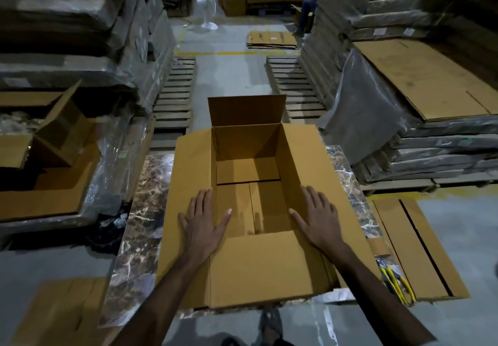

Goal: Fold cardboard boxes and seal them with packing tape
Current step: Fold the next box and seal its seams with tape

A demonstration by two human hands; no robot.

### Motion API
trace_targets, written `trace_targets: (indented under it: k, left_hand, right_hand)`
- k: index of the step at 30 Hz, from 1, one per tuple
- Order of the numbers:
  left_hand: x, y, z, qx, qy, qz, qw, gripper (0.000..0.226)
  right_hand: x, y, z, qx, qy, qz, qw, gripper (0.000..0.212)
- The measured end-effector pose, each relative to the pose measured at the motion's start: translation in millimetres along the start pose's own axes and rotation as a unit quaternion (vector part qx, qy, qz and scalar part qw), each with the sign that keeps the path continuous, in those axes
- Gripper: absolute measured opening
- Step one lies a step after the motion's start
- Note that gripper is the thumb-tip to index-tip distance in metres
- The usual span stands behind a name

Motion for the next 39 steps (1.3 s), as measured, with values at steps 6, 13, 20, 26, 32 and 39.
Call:
trace_targets:
  k: [6,13,20,26,32,39]
  left_hand:
    - [-21,46,-106,0.040,0.043,0.008,0.998,0.087]
    - [-79,102,-237,-0.048,0.063,0.228,0.971,0.092]
    - [-80,112,-256,0.016,0.004,0.267,0.964,0.057]
    - [0,69,-209,0.183,-0.025,-0.126,0.975,0.056]
    - [-10,54,-203,0.044,0.059,-0.136,0.988,0.063]
    - [-55,-30,-184,-0.248,0.004,0.101,0.963,0.129]
  right_hand:
    - [-18,7,-149,0.021,0.037,-0.118,0.992,0.091]
    - [-84,16,-281,0.042,0.192,-0.394,0.898,0.090]
    - [-83,24,-270,-0.034,0.288,-0.337,0.896,0.048]
    - [-12,22,-231,-0.193,0.094,-0.015,0.977,0.040]
    - [-9,25,-230,-0.112,0.094,-0.014,0.989,0.052]
    - [-20,83,-181,0.169,0.001,-0.103,0.980,0.136]
Point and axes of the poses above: each hand's wrist, its own z-axis away from the middle knuckle, its own x-axis out of the palm, y = z × x, the point moved 5 cm from there along -z, towards the middle knuckle, and after that the axes turned 12 degrees about -x, right-handed, at the moved point
